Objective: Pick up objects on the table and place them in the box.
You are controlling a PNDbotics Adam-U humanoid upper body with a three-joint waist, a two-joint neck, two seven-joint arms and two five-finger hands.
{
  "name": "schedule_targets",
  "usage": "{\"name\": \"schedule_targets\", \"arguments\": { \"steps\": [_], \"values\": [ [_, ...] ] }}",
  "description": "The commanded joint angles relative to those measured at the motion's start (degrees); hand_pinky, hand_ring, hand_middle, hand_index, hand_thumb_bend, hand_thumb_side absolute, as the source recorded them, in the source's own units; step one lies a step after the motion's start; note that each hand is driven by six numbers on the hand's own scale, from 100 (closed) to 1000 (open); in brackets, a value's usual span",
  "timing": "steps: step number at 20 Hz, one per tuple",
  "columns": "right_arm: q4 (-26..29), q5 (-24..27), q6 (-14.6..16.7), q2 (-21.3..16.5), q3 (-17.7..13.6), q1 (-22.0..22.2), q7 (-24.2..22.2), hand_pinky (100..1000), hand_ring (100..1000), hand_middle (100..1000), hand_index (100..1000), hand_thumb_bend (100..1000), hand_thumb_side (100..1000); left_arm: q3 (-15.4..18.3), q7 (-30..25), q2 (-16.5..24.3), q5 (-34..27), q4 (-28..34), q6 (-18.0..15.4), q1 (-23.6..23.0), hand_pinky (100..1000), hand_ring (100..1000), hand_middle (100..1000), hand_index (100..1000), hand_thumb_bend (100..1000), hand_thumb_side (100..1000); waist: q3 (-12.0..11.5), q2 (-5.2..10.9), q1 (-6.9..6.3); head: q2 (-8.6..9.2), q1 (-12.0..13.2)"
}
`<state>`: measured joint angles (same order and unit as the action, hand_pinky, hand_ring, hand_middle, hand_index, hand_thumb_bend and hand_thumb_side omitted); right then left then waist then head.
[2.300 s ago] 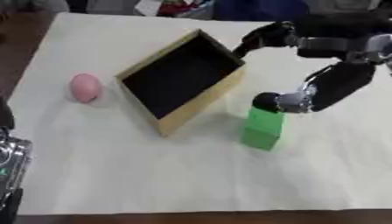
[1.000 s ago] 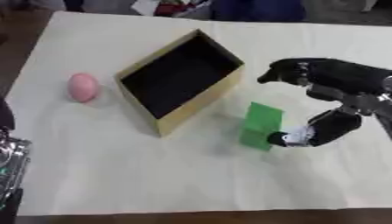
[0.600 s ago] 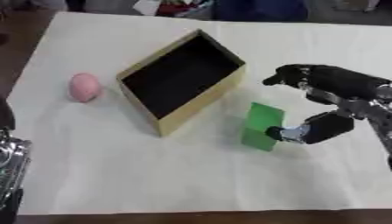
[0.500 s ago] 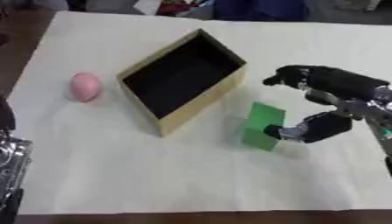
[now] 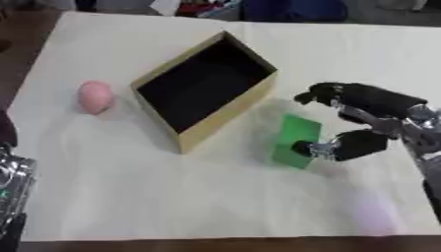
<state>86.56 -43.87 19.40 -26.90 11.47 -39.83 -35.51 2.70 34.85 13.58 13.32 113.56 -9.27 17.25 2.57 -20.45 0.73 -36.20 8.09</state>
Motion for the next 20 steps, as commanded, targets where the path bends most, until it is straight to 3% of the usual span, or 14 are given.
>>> {"name": "schedule_targets", "arguments": {
  "steps": [1, 15, 20],
  "values": [
    [0.4, -0.8, 0.1, -0.3, -0.8, -0.6, 0.0, 967, 1000, 843, 978, 481, 885, -0.1, -0.3, 0.4, -0.3, 1.0, -0.1, 0.6, 747, 609, 654, 806, 150, 987, 0.0, 1.02, -0.11, 0.28, -0.1],
    [-1.0, -4.9, 0.5, 0.6, -0.2, 0.8, 1.1, 964, 1000, 844, 970, 536, 953, -0.1, -0.7, 0.2, -0.4, 1.0, 0.0, 0.8, 748, 610, 655, 806, 149, 984, -0.1, 0.83, -0.19, 0.52, -0.2],
    [-1.6, -6.2, 0.6, 0.9, -0.1, 1.2, 2.1, 960, 999, 790, 942, 526, 944, -0.2, -0.8, 0.1, -0.5, 1.0, 0.0, 0.8, 748, 610, 656, 806, 149, 984, -0.1, 0.70, -0.32, 0.50, -0.3]
  ]
}}
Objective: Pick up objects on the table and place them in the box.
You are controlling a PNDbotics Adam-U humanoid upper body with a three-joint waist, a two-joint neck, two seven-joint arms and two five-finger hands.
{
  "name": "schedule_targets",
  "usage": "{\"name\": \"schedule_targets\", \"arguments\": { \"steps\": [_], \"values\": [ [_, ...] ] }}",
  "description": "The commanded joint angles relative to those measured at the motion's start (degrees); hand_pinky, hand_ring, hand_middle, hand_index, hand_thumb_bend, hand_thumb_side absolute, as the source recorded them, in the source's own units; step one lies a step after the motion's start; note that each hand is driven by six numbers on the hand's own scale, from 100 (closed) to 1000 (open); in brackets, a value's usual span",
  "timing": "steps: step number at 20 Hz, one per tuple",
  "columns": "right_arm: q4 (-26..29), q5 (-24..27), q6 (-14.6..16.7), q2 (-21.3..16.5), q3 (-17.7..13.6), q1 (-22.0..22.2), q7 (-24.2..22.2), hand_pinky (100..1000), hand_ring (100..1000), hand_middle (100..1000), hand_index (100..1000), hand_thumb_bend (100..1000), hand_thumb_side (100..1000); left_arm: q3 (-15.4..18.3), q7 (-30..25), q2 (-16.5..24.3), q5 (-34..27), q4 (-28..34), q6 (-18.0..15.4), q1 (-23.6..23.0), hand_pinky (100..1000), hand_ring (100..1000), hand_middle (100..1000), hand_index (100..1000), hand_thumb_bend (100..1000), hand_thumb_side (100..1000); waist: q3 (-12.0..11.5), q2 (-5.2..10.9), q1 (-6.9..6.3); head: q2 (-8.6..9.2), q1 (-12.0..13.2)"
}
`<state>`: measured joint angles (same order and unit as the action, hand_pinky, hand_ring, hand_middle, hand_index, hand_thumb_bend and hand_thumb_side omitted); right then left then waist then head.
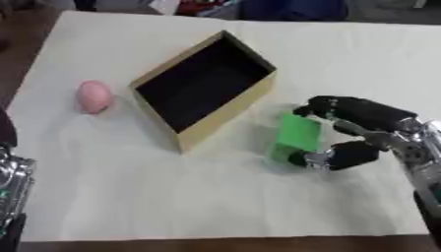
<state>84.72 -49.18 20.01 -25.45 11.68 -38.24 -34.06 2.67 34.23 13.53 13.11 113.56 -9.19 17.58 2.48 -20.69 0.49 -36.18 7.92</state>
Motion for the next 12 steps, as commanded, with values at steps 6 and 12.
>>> {"name": "schedule_targets", "arguments": {
  "steps": [6, 12],
  "values": [
    [0.6, -1.8, -0.1, -0.2, 0.0, -0.4, 2.6, 948, 985, 672, 868, 510, 905, -0.2, -0.4, 0.1, -0.4, 1.0, 0.0, 0.5, 748, 611, 657, 806, 150, 985, 0.0, 0.84, -0.18, 0.45, -0.1],
    [0.6, -0.9, -1.2, -0.3, 0.3, 0.2, 4.3, 936, 970, 549, 801, 422, 879, -0.2, -0.6, 0.0, -0.4, 1.0, 0.0, 0.5, 748, 611, 658, 806, 149, 984, 0.0, 0.77, -0.16, 0.61, -0.1]
  ]
}}
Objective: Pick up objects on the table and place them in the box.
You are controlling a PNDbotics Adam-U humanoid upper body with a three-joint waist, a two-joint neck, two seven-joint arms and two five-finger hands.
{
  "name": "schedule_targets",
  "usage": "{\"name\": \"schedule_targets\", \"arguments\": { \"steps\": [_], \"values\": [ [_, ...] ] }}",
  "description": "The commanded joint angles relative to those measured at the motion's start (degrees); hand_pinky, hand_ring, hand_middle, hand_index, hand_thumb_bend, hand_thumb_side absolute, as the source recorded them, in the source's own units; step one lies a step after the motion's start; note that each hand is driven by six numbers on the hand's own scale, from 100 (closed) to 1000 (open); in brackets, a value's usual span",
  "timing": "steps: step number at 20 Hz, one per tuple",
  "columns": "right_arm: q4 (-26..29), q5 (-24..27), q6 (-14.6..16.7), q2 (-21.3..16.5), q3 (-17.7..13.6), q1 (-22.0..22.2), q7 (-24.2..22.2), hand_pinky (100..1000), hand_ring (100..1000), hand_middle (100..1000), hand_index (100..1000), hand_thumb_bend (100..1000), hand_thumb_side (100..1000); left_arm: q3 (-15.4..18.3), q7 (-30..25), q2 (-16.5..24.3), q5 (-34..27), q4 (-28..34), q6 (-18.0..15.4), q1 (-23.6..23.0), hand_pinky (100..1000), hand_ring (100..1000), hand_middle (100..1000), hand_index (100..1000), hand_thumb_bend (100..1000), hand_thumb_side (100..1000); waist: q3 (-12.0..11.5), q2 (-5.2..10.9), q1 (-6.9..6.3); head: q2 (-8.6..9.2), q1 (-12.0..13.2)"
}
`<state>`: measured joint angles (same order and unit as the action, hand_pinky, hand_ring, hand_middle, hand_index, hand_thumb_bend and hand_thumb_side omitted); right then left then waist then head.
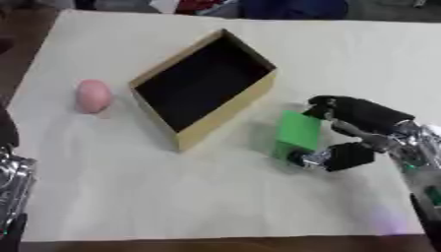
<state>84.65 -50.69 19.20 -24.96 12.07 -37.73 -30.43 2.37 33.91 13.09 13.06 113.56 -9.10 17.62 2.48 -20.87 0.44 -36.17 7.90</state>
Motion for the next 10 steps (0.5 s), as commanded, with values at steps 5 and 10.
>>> {"name": "schedule_targets", "arguments": {
  "steps": [5, 10],
  "values": [
    [1.8, 2.8, -1.2, -1.4, 0.0, 0.6, 0.5, 932, 961, 515, 775, 346, 852, 0.1, -0.4, 0.5, -0.4, 1.0, 0.0, 0.5, 749, 612, 658, 806, 148, 983, 0.0, 0.89, -0.12, 0.58, 0.0],
    [3.0, 4.8, -2.1, -1.6, 0.0, 0.7, -0.1, 930, 955, 492, 760, 240, 809, 0.1, -0.5, 0.5, -0.4, 1.0, 0.1, 0.5, 749, 612, 658, 806, 147, 981, 0.0, 0.93, -0.09, 0.68, 0.0]
  ]
}}
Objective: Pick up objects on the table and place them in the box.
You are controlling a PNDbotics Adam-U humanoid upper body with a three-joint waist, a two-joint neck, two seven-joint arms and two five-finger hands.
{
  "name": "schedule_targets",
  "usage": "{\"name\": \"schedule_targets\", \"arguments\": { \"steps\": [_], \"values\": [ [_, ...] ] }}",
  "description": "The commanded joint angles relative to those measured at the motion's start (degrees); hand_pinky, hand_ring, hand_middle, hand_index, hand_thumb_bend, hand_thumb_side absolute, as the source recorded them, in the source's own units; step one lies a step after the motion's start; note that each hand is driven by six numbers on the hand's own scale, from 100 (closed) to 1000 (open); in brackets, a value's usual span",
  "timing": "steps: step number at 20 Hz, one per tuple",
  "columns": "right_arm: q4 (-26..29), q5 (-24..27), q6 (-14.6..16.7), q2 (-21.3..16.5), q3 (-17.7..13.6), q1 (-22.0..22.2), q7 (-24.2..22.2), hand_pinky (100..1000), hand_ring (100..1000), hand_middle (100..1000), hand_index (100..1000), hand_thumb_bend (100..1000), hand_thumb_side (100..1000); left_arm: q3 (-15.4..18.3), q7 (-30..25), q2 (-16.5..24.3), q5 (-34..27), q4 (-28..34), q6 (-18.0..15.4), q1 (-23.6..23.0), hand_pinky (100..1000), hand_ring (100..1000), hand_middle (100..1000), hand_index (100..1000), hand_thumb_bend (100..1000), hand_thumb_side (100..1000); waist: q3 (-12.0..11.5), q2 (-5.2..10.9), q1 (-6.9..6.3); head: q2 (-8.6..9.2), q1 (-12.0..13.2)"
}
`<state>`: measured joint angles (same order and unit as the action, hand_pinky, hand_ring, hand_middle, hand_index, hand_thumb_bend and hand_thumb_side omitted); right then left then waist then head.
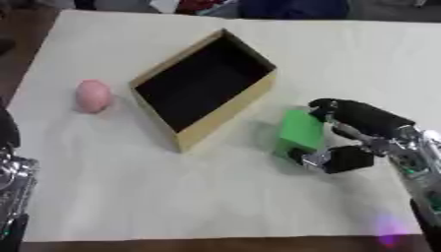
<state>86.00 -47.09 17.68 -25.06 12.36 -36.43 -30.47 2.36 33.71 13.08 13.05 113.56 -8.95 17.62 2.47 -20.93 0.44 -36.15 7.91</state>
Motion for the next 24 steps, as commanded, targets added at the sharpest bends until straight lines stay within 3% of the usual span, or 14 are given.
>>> {"name": "schedule_targets", "arguments": {
  "steps": [1, 8, 12, 19, 24],
  "values": [
    [1.9, 1.7, -0.7, -1.5, -0.3, -0.7, -0.3, 931, 956, 490, 760, 221, 800, 0.1, -0.3, 0.5, -0.4, 1.0, 0.0, 0.5, 749, 612, 658, 805, 146, 981, 0.0, 1.01, -0.08, 0.69, 0.0],
    [4.1, 5.4, -2.2, -2.0, -1.2, -1.9, -0.9, 930, 951, 472, 752, 114, 648, 0.2, -0.4, 0.5, -0.3, 1.0, 0.0, 0.5, 749, 613, 659, 805, 146, 978, 0.1, 1.29, -0.02, 0.79, 0.2],
    [5.6, 7.2, -3.0, -2.4, -1.7, -3.6, -0.3, 926, 938, 465, 746, 100, 558, 0.2, -0.4, 0.5, -0.4, 1.0, 0.0, 0.4, 749, 614, 659, 805, 146, 978, 0.1, 1.49, -0.08, 0.69, 0.2],
    [7.8, 11.3, -3.8, -3.2, -1.3, -9.9, 0.7, 921, 925, 453, 735, 100, 439, 0.0, -0.6, 0.6, -0.5, 1.0, 0.1, 0.3, 749, 614, 659, 805, 147, 978, -0.3, 1.70, -0.14, 0.58, -0.1],
    [6.8, 12.3, -4.2, -1.6, -0.8, -15.5, 0.8, 919, 919, 454, 734, 100, 419, -0.2, -0.9, 0.5, -0.7, 1.0, 0.0, 0.2, 749, 615, 660, 805, 146, 977, -0.9, 1.66, -0.17, 0.74, -0.5]
  ]
}}
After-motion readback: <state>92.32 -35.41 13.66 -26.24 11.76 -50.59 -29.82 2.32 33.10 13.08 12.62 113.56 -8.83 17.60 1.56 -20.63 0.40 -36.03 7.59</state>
